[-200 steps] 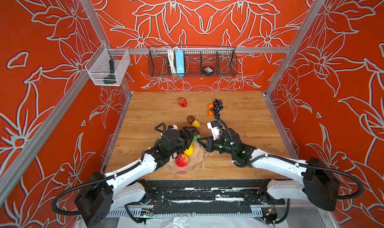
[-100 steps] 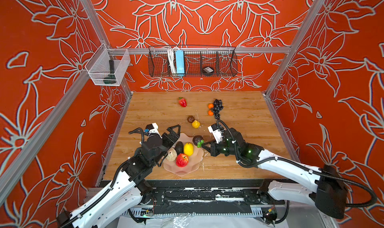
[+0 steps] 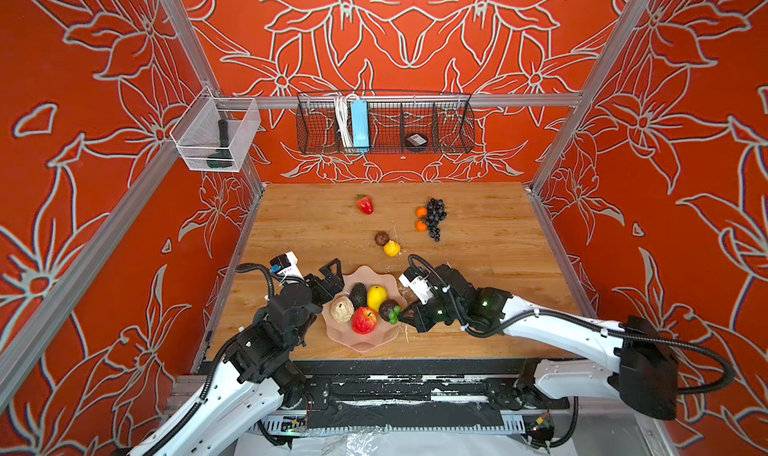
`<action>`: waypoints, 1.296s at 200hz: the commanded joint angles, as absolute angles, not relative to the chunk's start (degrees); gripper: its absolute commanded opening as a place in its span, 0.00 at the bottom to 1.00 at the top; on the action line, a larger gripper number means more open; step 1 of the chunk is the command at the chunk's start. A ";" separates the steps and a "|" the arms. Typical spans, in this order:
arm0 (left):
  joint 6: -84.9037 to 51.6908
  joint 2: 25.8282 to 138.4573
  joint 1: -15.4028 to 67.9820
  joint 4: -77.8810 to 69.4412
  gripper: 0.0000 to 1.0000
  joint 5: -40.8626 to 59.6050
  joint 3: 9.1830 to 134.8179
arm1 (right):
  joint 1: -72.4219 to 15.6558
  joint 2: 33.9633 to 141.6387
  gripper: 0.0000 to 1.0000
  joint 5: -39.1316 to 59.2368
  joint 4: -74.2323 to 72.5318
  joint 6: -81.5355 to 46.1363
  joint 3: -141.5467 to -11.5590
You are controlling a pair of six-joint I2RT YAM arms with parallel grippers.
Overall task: Place and organize the fake fruits in the fruit bowl
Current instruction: 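Lower the mangosteen into the bowl with the right gripper while the left withdraws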
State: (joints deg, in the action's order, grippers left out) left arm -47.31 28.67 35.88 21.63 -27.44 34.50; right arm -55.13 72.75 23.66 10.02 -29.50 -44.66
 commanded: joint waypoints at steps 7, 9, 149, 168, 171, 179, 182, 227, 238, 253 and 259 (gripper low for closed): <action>-42.85 27.29 35.28 23.04 0.98 -29.64 33.07 | -56.41 74.21 0.06 23.86 12.59 -27.08 -47.14; -42.73 27.08 35.25 23.03 0.98 -29.67 32.94 | -56.42 74.32 0.06 23.83 12.73 -27.01 -47.25; -41.93 23.20 34.72 24.09 0.98 -31.82 30.22 | -57.39 80.24 0.06 21.73 15.95 -25.84 -50.19; -42.01 23.36 34.72 23.99 0.98 -31.73 30.06 | -57.39 80.60 0.06 21.55 15.93 -25.76 -50.33; -42.01 23.38 34.67 23.92 0.98 -31.67 30.04 | -57.43 80.66 0.06 21.61 15.98 -25.75 -50.36; -42.10 23.42 34.63 23.91 0.98 -31.71 29.96 | -57.45 80.92 0.06 21.69 16.06 -25.83 -50.45; -42.10 23.54 34.63 23.94 0.98 -31.73 29.97 | -57.48 80.99 0.06 21.71 16.04 -25.84 -50.45; -42.16 23.38 34.54 23.90 0.98 -31.59 29.95 | -57.48 81.65 0.12 20.88 16.15 -25.84 -50.72; -42.19 23.38 34.47 23.99 0.98 -31.57 29.86 | -57.52 81.56 0.14 20.53 16.17 -25.83 -50.80; -42.28 23.37 34.43 23.95 0.98 -31.53 29.74 | -57.55 81.35 0.18 19.89 16.38 -25.80 -50.88; -42.29 23.38 34.45 23.91 0.98 -31.50 29.72 | -57.56 81.30 0.19 19.57 16.44 -25.75 -50.89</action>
